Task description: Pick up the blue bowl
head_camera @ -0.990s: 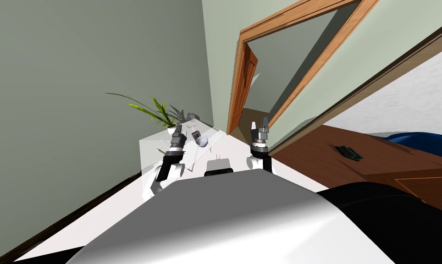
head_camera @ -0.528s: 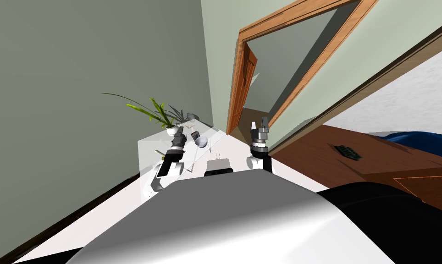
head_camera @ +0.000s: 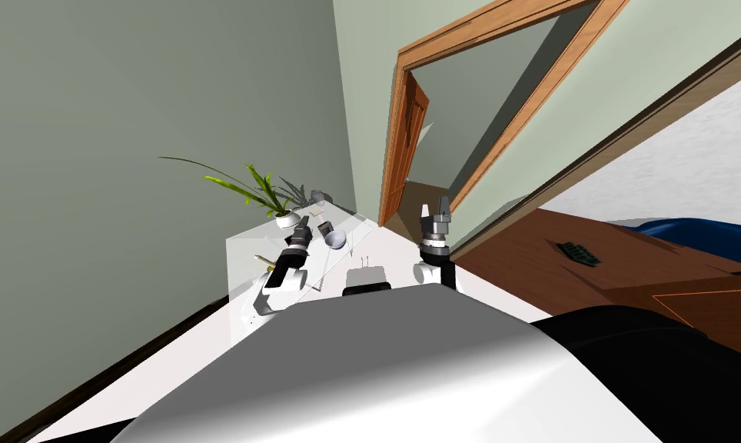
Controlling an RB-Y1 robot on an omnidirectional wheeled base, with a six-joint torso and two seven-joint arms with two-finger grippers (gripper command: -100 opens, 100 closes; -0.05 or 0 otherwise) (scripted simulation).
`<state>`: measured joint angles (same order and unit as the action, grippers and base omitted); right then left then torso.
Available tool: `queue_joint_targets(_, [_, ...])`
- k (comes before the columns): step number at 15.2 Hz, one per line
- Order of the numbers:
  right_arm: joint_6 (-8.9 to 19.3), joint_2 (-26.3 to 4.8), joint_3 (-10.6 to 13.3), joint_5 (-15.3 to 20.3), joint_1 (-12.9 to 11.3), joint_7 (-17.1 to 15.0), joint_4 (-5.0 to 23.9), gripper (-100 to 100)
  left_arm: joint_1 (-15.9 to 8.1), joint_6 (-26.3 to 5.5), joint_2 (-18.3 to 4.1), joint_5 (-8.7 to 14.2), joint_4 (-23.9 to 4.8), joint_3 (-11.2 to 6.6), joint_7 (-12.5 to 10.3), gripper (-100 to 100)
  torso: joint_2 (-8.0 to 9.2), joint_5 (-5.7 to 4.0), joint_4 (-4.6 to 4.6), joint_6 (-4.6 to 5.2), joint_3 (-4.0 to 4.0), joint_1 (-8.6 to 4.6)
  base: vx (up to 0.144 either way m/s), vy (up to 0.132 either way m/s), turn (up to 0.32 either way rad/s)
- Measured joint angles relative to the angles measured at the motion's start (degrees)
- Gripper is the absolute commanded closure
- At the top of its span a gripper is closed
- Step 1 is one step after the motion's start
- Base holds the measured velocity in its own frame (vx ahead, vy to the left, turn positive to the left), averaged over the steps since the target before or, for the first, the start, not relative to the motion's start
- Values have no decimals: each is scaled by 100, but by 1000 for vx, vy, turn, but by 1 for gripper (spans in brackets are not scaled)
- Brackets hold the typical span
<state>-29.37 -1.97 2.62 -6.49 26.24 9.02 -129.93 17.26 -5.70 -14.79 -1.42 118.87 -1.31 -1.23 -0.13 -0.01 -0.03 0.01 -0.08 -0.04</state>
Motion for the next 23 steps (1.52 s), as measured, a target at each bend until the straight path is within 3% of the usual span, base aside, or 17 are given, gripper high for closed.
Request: queue_joint_targets(23, [0, 0, 0, 0, 0, 0, 0, 0, -750, -2600, -134, 332, -1046, -459, 202, -100, 1, 0, 0, -1, 0, -2, 26, -10, -28])
